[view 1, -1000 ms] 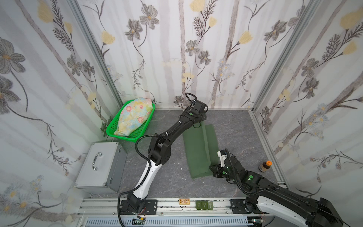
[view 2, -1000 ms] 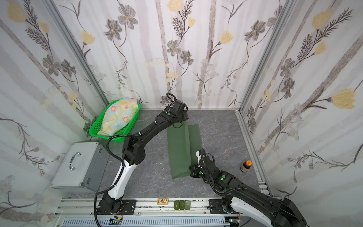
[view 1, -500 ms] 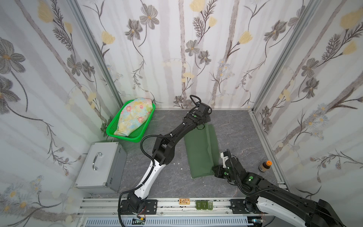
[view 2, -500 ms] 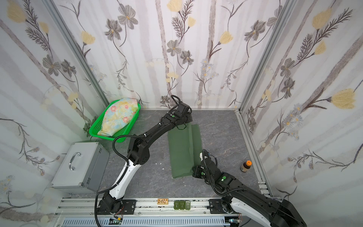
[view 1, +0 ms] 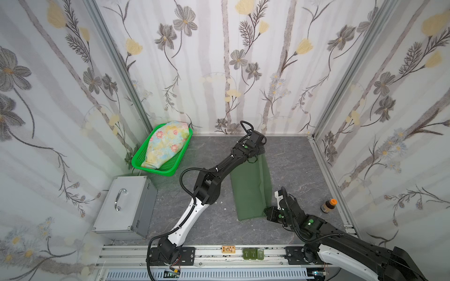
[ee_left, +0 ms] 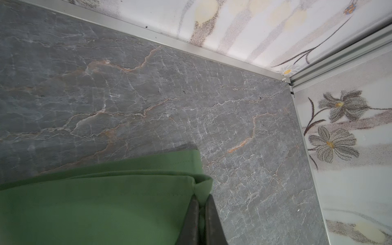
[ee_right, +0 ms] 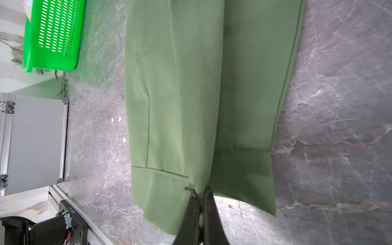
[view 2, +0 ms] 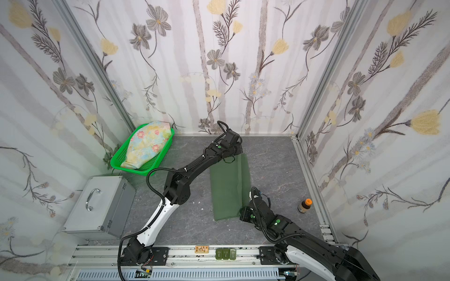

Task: Fold and stack skirts
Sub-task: Fold the skirt at the center of the table.

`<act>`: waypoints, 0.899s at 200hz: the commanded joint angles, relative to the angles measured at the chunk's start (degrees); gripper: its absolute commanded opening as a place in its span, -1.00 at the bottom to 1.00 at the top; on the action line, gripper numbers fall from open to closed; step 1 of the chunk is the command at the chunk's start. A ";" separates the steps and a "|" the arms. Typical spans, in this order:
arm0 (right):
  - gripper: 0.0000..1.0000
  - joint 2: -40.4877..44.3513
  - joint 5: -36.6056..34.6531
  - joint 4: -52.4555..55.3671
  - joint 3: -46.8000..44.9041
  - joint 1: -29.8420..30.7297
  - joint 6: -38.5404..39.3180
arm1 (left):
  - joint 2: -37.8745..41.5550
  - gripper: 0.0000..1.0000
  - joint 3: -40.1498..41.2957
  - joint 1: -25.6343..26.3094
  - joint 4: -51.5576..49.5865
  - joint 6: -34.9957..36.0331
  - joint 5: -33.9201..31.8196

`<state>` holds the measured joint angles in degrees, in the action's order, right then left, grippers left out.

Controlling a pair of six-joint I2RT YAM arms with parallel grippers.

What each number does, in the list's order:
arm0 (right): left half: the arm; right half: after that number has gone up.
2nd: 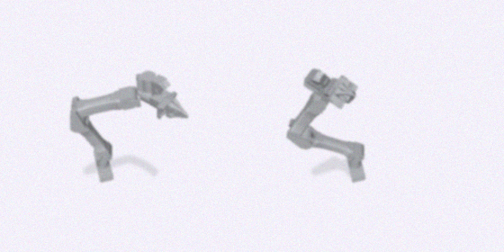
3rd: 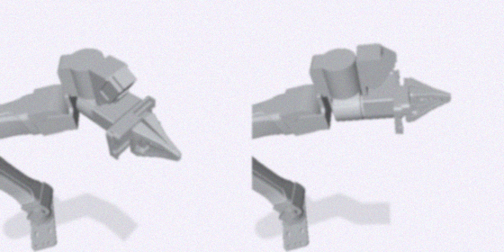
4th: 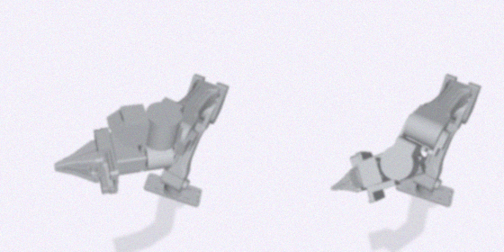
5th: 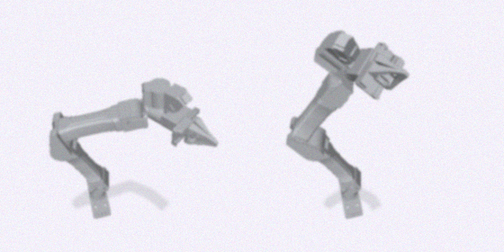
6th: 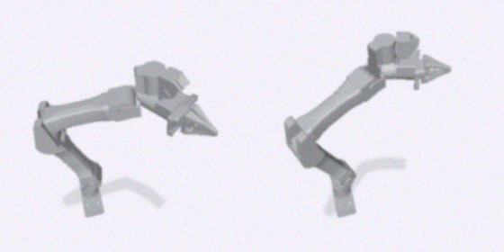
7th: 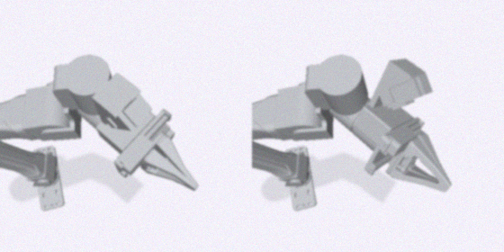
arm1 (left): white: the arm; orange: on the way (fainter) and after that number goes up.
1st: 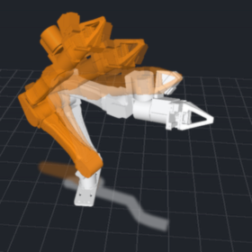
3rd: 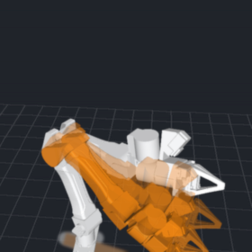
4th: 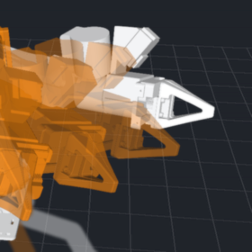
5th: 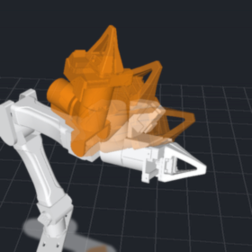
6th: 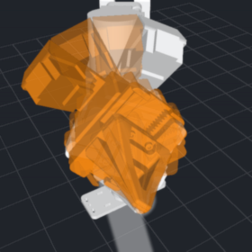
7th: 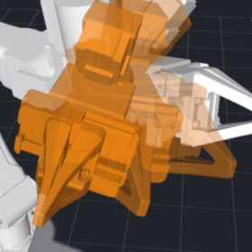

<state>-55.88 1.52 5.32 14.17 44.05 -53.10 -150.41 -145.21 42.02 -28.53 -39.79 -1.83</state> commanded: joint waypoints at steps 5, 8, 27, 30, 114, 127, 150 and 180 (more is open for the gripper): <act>-1.00 -0.46 -0.50 -1.10 -0.19 -0.19 -1.04 | -1.76 -1.00 -2.10 0.17 0.50 -0.99 0.00; -1.00 -0.46 -0.48 -1.10 -0.22 -0.20 -1.08 | -2.00 -1.00 -2.32 0.25 0.50 -1.06 0.01; -1.00 -0.72 -0.46 -1.30 -0.37 -0.41 -1.20 | -3.07 -1.00 -3.15 0.25 0.67 -1.41 0.32; -1.00 -0.72 -0.48 -1.29 -0.32 -0.44 -1.21 | -3.12 -1.00 -3.15 0.30 0.69 -1.47 0.41; -1.00 0.44 -2.11 0.05 0.49 -1.81 -2.05 | -4.16 -1.00 -3.58 0.26 1.82 -2.31 -1.68; -1.00 1.13 -2.56 1.14 1.51 -2.08 -1.68 | -3.71 -1.00 -3.41 0.09 1.82 -2.40 -2.66; -0.93 1.91 -2.92 2.36 2.90 -3.11 -0.58 | -3.32 -1.00 -3.33 -0.24 1.86 -2.79 -3.61; -0.93 0.76 -2.49 2.55 3.33 -5.53 1.07 | -3.71 -1.00 -3.28 -0.36 1.89 -3.27 -3.72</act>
<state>-54.33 0.01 7.75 16.95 39.90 -53.43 -154.65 -148.40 41.78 -27.64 -42.26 -4.01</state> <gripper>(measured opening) 0.050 0.052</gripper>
